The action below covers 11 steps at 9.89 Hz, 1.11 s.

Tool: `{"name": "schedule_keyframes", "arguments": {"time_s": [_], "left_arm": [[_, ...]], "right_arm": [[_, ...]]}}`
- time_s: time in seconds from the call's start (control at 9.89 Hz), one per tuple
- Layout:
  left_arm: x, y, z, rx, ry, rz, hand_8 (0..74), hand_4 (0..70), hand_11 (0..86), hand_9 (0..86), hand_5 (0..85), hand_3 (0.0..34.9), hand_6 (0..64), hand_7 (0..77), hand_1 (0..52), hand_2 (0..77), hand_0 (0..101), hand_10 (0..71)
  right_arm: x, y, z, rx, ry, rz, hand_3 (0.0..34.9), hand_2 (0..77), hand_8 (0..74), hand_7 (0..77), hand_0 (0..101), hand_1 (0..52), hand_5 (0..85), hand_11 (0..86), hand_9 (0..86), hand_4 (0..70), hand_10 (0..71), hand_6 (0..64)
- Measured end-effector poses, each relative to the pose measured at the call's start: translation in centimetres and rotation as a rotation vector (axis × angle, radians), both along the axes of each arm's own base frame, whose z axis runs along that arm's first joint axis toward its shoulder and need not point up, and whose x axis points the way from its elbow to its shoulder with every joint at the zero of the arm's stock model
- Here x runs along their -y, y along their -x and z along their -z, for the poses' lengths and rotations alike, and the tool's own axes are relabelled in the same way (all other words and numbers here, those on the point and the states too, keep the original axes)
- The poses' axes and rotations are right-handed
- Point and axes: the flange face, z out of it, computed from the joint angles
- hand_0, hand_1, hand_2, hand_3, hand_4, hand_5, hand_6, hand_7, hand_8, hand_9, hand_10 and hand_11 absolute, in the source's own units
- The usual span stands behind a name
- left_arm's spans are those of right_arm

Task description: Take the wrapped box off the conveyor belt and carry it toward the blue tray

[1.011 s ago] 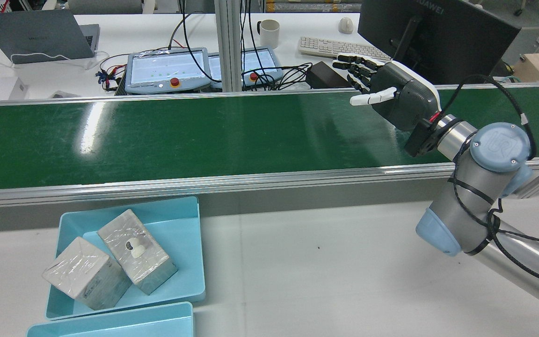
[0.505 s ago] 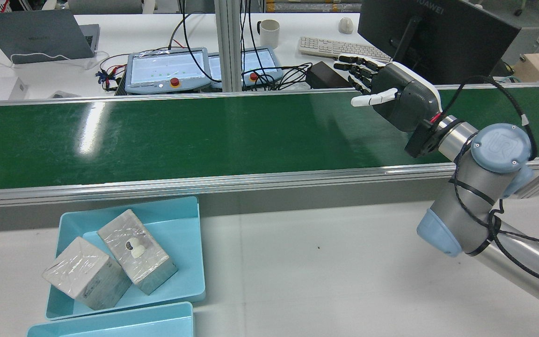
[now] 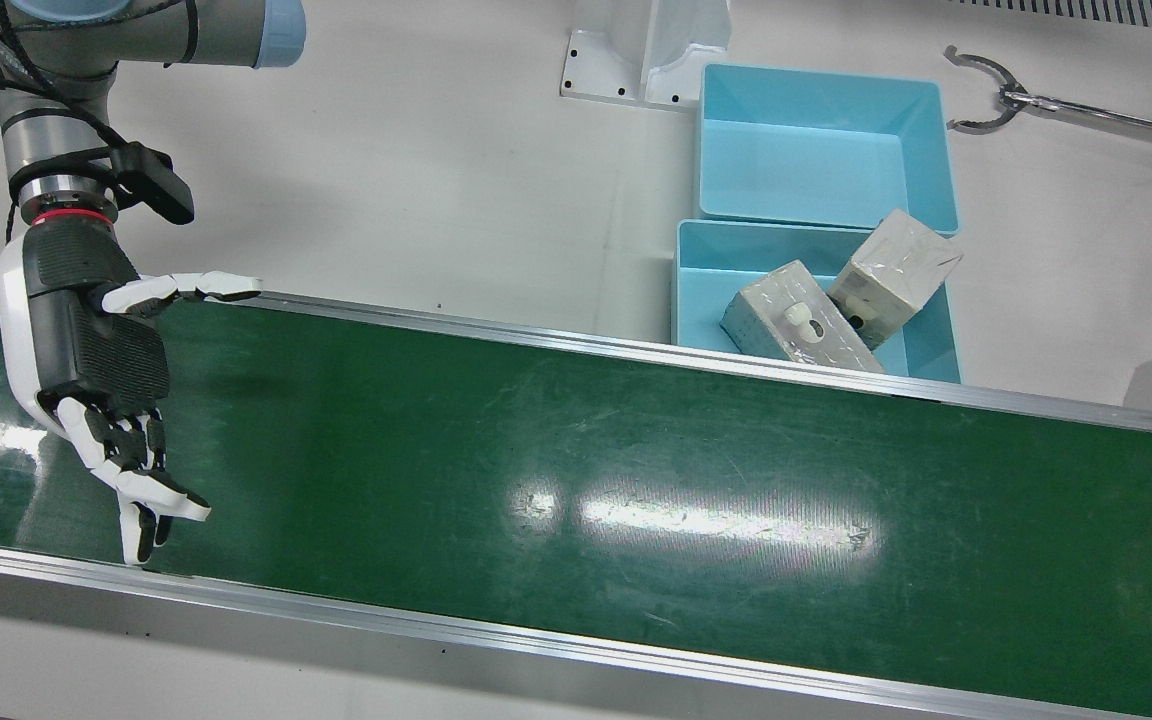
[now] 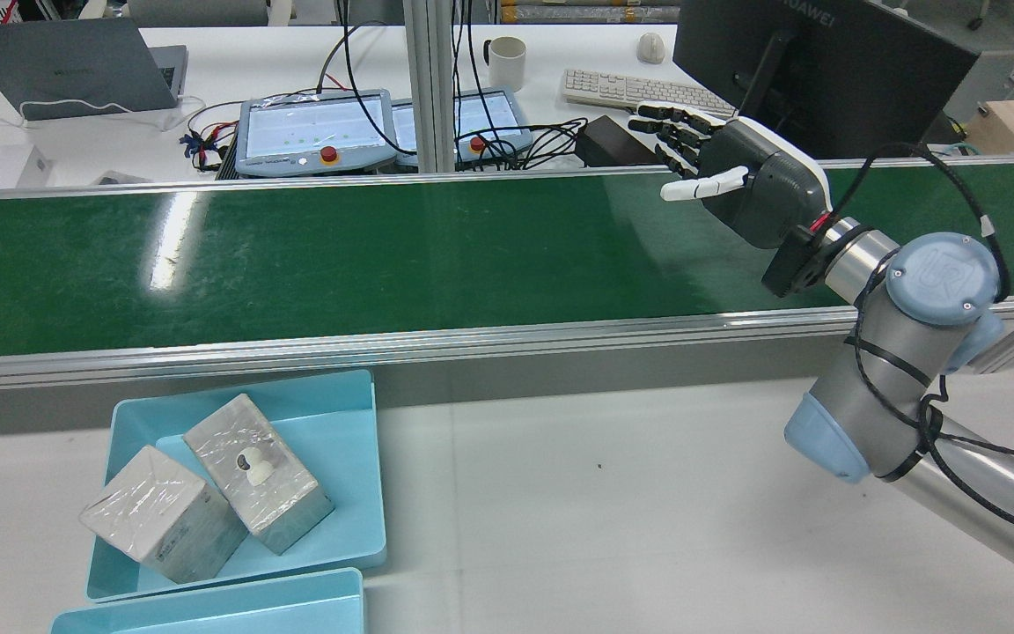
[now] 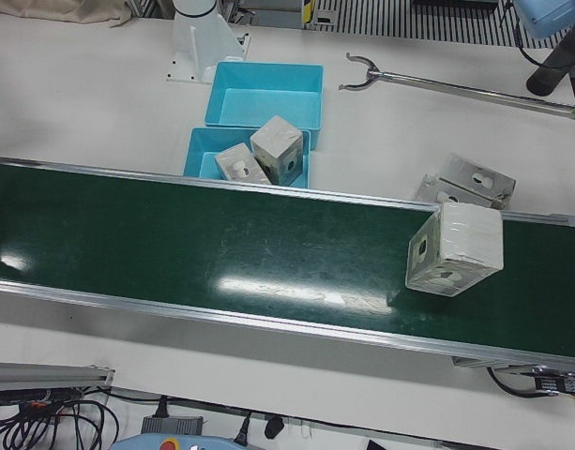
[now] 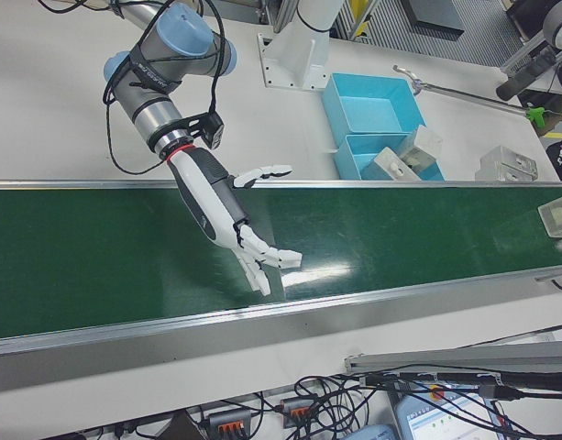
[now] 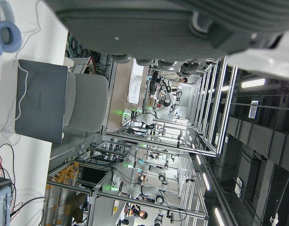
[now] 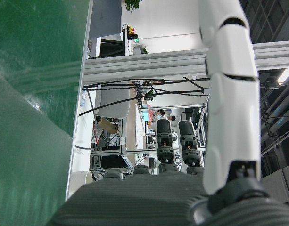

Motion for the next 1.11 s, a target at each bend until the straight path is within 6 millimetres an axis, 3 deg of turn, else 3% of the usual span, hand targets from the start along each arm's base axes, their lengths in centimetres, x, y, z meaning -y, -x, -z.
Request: {"name": "schedule_keyframes", "arguments": {"time_s": [0.4, 0.51, 0.71, 1.11], "left_arm": [[0.00, 0.00, 0.00, 0.000, 0.000, 0.000, 0.5, 0.0, 0.0, 0.0, 1.1, 0.0, 0.0, 0.5, 0.0, 1.1, 0, 0.5], [0.00, 0.00, 0.00, 0.000, 0.000, 0.000, 0.5, 0.0, 0.0, 0.0, 1.1, 0.0, 0.0, 0.5, 0.0, 0.5, 0, 0.5], [0.00, 0.00, 0.00, 0.000, 0.000, 0.000, 0.5, 0.0, 0.0, 0.0, 1.1, 0.0, 0.0, 0.5, 0.0, 1.1, 0, 0.5], [0.00, 0.00, 0.00, 0.000, 0.000, 0.000, 0.5, 0.0, 0.0, 0.0, 1.1, 0.0, 0.0, 0.5, 0.0, 1.1, 0, 0.5]], "right_arm": [[-0.04, -0.02, -0.04, 0.001, 0.001, 0.002, 6.3, 13.6, 0.0, 20.2, 49, 15.8, 21.3, 1.6, 3.8, 10.4, 0.0, 4.4], [-0.04, -0.04, -0.04, 0.002, 0.001, 0.002, 5.8, 12.5, 0.0, 19.6, 49, 15.8, 21.3, 1.6, 3.8, 6.5, 0.0, 4.4], [-0.04, -0.10, 0.01, 0.005, 0.001, 0.002, 7.6, 12.5, 0.0, 20.2, 49, 15.8, 21.3, 1.6, 2.2, 9.3, 0.0, 4.4], [-0.08, 0.07, -0.06, 0.004, 0.002, 0.004, 7.0, 12.0, 0.0, 19.1, 49, 15.8, 21.3, 1.6, 3.3, 9.3, 0.0, 4.4]]}}
